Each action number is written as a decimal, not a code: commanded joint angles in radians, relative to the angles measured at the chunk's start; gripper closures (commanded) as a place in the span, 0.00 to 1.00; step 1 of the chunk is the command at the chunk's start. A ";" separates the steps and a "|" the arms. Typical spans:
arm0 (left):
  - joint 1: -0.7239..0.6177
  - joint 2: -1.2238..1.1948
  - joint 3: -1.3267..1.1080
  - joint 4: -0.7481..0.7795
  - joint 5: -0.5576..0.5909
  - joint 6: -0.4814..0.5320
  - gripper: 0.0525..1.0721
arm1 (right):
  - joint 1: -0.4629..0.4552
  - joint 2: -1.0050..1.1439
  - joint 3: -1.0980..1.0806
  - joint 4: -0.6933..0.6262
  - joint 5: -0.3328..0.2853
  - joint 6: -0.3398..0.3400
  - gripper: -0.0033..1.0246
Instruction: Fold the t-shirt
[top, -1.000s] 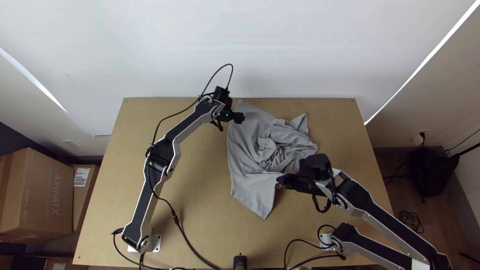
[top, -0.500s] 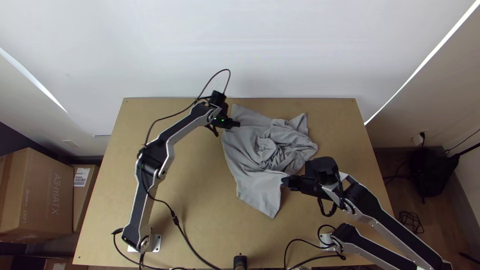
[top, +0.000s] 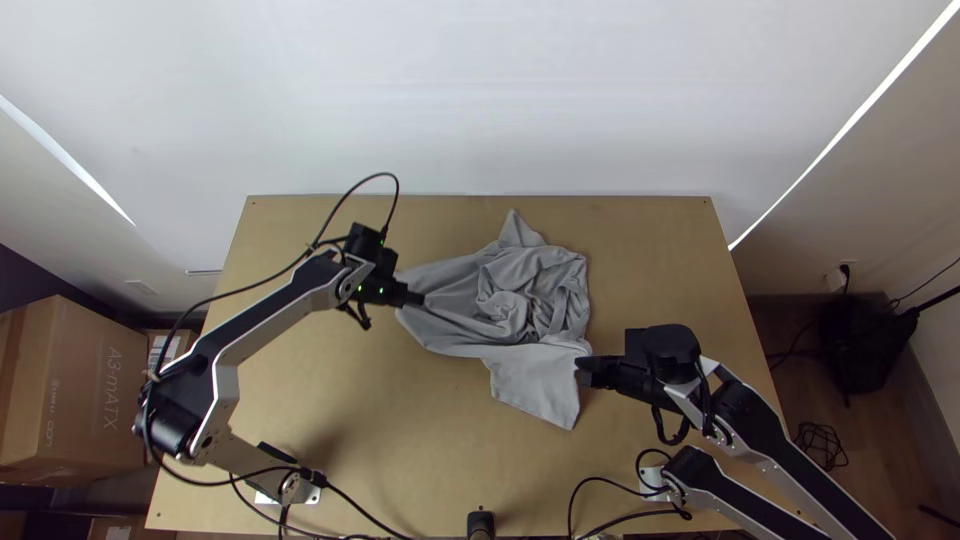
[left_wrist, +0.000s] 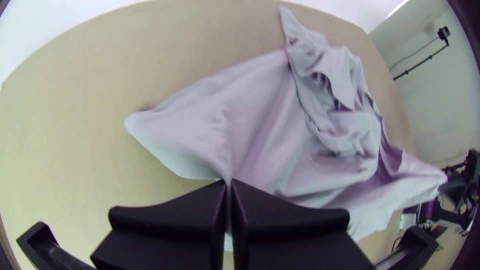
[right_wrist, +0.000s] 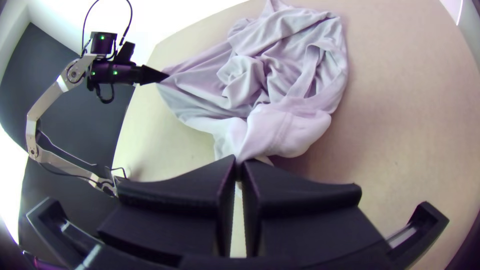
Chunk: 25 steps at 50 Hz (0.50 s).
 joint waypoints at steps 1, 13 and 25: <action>-0.022 -0.080 -0.120 -0.007 0.018 0.007 0.87 | 0.015 -0.031 -0.016 -0.028 0.012 -0.028 0.97; -0.020 -0.107 -0.120 -0.167 0.078 0.024 0.05 | 0.008 -0.033 0.009 -0.057 0.016 -0.049 0.97; 0.113 -0.135 -0.104 -0.101 0.129 -0.005 0.05 | 0.008 -0.053 0.000 -0.063 0.022 -0.052 0.97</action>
